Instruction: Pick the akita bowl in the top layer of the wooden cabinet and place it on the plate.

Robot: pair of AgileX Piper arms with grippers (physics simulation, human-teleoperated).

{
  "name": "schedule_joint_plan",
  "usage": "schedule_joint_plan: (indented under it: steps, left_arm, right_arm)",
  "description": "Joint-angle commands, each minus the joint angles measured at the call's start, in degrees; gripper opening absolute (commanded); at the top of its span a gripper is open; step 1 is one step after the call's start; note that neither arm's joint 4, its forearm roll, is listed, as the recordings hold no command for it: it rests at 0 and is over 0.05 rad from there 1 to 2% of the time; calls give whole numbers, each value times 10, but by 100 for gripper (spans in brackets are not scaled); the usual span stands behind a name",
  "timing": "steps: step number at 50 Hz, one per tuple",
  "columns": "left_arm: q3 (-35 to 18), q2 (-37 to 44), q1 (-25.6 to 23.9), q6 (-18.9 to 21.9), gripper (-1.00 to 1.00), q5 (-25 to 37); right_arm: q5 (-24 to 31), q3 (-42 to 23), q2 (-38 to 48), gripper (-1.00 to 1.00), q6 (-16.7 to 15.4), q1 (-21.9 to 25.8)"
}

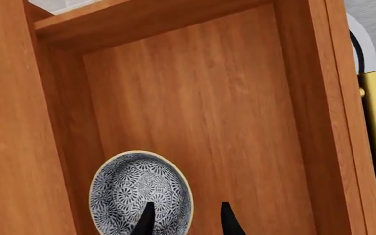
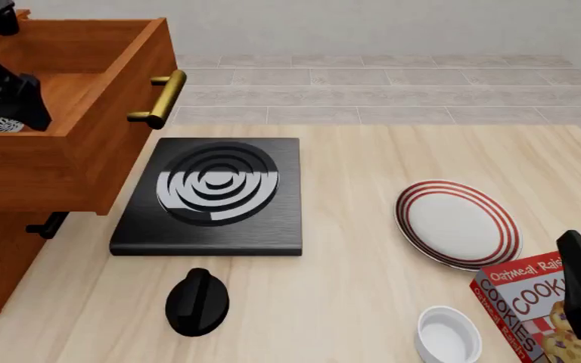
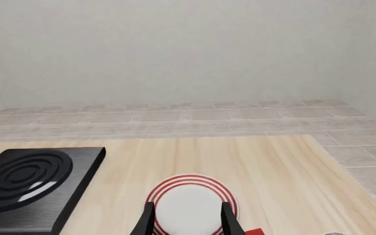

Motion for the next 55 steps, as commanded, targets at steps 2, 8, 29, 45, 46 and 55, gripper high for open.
schedule_joint_plan:
  steps: [2,8,29,45,46,55]
  left_arm:
    - [6,0,0,-2,100,-1]
    - [14,0,1,-2,100,-5]
    - [23,-8,0,18,-100,-16]
    - [11,-18,-38,9,-100,-7]
    - [10,-18,-44,4,-100,-6]
    - [-12,-17,-62,-5,-100,0]
  right_arm:
    - [0,0,0,100,0,0]
    - [0,-1,0,100,0,0]
    - [1,-1,0,100,0,-1]
    - [1,-2,0,100,0,-1]
    - [1,-2,0,100,0,-1]
    - [1,-2,0,100,0,-1]
